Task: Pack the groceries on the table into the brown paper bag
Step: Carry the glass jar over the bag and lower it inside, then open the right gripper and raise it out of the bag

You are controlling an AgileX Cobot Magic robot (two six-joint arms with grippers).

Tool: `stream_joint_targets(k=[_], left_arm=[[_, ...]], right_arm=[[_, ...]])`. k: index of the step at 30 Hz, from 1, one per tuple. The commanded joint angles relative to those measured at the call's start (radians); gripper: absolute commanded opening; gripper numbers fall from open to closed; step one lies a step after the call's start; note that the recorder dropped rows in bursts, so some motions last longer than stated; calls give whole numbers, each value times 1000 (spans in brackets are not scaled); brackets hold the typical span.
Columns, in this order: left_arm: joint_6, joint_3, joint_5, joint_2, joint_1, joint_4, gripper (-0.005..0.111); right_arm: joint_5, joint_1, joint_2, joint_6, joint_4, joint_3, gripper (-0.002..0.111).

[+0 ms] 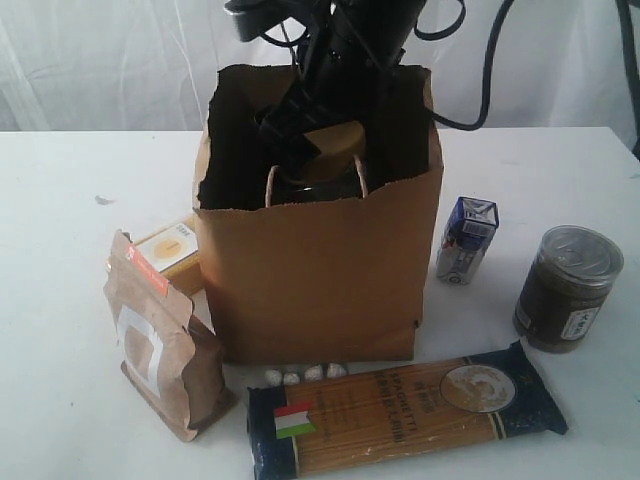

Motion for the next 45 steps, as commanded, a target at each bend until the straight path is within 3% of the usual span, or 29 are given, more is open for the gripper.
stream_joint_targets(k=[1, 4, 9, 14, 16, 34, 39, 45], left_arm=[[-1, 6, -2, -2, -6, -8, 1], [-1, 6, -2, -2, -6, -8, 1], [-1, 6, -2, -2, -6, -8, 1], [-1, 6, -2, -2, -6, -8, 1], [-1, 6, -2, -2, -6, -8, 1], [-1, 6, -2, -2, -6, -8, 1], [-1, 6, -2, -2, -6, -8, 1], [-1, 6, -2, -2, -6, -8, 1]], right_arm=[[-3, 4, 11, 8, 16, -8, 36], [-3, 4, 15, 27, 19, -8, 48], [-3, 4, 19, 27, 18, -8, 57], [-3, 4, 21, 27, 18, -8, 83], [-3, 4, 21, 27, 18, -8, 89], [-24, 4, 44, 45, 18, -8, 90], [-49, 4, 55, 52, 21, -8, 96], [-45, 4, 32, 100, 30, -8, 96]])
